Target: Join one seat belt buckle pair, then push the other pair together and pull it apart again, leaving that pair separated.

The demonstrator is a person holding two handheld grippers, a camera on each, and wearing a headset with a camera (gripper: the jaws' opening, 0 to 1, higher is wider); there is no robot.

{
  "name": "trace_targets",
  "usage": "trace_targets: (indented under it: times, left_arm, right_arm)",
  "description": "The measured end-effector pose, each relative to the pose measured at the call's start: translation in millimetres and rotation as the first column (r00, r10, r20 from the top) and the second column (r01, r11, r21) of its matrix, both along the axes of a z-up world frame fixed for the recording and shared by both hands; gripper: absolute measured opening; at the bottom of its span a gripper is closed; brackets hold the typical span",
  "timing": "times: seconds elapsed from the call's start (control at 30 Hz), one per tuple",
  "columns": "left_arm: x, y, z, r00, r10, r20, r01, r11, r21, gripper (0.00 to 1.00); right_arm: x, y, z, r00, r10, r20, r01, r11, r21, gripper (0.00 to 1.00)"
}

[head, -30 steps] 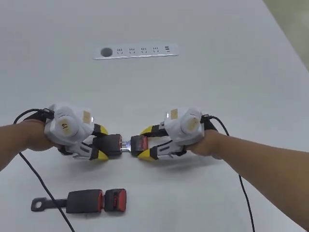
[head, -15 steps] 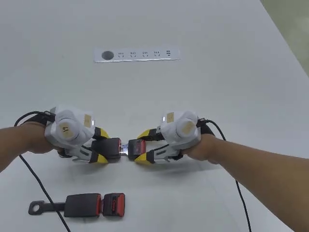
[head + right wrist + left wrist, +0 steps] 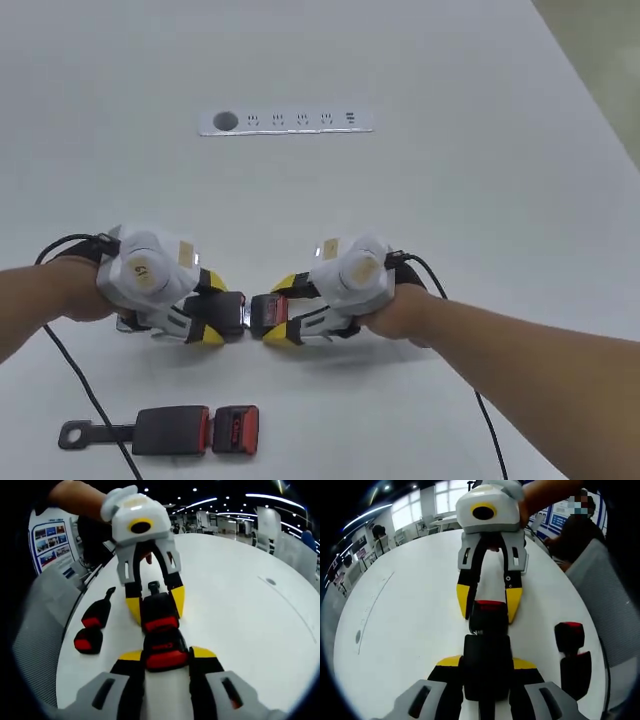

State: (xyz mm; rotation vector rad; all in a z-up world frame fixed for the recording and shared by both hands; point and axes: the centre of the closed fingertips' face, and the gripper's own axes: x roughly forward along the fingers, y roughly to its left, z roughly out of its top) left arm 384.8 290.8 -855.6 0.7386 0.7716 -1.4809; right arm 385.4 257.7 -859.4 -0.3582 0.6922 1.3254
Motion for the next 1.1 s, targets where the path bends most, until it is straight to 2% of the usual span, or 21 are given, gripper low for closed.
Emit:
trace_targets:
  times: [1.1]
  left_arm:
    - [-1.0,0.7,1.7,1.000,-0.001,-0.002,0.001,1.000,0.015,0.37]
  right_arm:
    - [-0.1,-1.1,0.6,0.999,0.020,0.038,-0.018,0.999,-0.051,0.35]
